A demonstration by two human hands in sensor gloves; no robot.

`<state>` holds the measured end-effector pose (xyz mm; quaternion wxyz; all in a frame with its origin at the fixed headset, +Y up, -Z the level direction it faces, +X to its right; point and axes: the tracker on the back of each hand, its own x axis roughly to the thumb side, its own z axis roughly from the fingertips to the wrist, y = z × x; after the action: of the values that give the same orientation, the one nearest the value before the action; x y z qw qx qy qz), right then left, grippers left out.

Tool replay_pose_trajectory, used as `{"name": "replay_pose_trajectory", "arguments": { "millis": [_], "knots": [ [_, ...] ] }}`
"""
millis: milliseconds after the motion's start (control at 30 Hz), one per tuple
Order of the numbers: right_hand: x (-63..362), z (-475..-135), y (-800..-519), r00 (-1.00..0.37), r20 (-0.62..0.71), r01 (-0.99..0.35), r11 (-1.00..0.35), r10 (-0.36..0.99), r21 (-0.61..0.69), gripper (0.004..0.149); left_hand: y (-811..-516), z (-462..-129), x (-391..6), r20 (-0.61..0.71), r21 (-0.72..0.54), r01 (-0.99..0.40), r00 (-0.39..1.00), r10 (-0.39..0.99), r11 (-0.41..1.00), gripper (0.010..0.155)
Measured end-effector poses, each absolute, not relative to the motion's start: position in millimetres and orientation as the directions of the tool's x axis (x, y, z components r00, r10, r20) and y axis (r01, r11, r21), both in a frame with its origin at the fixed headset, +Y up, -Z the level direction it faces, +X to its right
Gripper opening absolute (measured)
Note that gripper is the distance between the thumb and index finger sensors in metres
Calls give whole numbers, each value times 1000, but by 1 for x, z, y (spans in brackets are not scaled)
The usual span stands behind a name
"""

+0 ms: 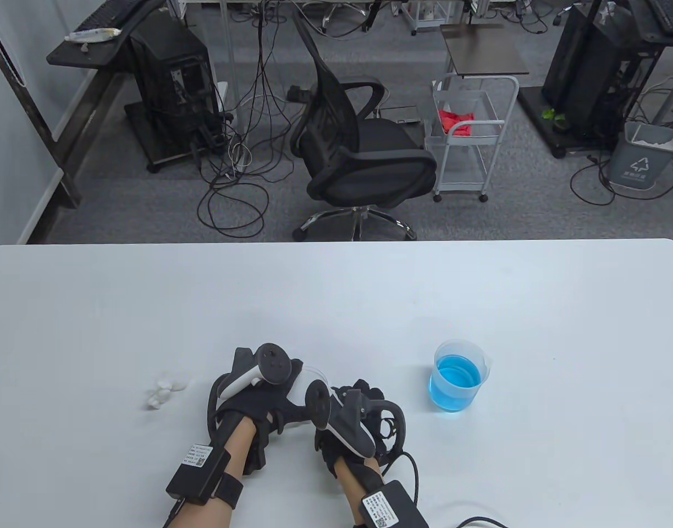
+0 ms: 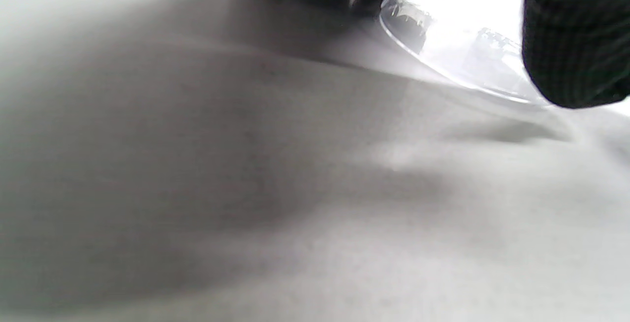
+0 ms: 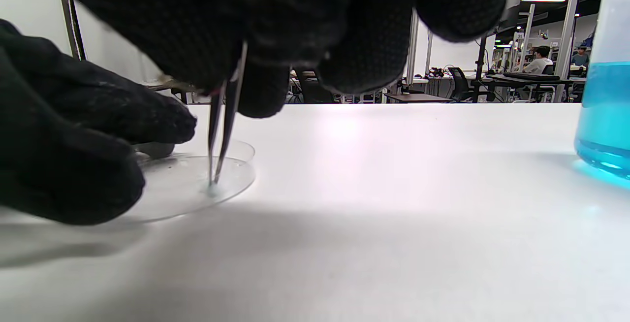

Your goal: Dip tweezers-held cotton tuft into dye solution and dot onto culture dish

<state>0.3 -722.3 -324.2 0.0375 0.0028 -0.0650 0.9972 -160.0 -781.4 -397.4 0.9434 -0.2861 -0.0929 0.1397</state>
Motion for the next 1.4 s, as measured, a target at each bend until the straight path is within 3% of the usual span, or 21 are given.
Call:
{"name": "replay_pose_trajectory", "arguments": {
  "millis": [567, 800, 1400],
  "knots": [
    [-2, -324, -723, -991, 44, -127, -990, 124, -67, 31, -781, -398, -160, 95, -566, -210, 944, 316, 797, 99],
    [2, -322, -723, -992, 35, -129, -978, 125, -162, 30, -781, -398, -160, 95, -566, -211, 944, 317, 797, 99],
    [4, -325, -731, -994, 33, -110, -969, 106, -219, 31, -781, -398, -160, 95, -566, -209, 944, 315, 797, 99]
  ]
}}
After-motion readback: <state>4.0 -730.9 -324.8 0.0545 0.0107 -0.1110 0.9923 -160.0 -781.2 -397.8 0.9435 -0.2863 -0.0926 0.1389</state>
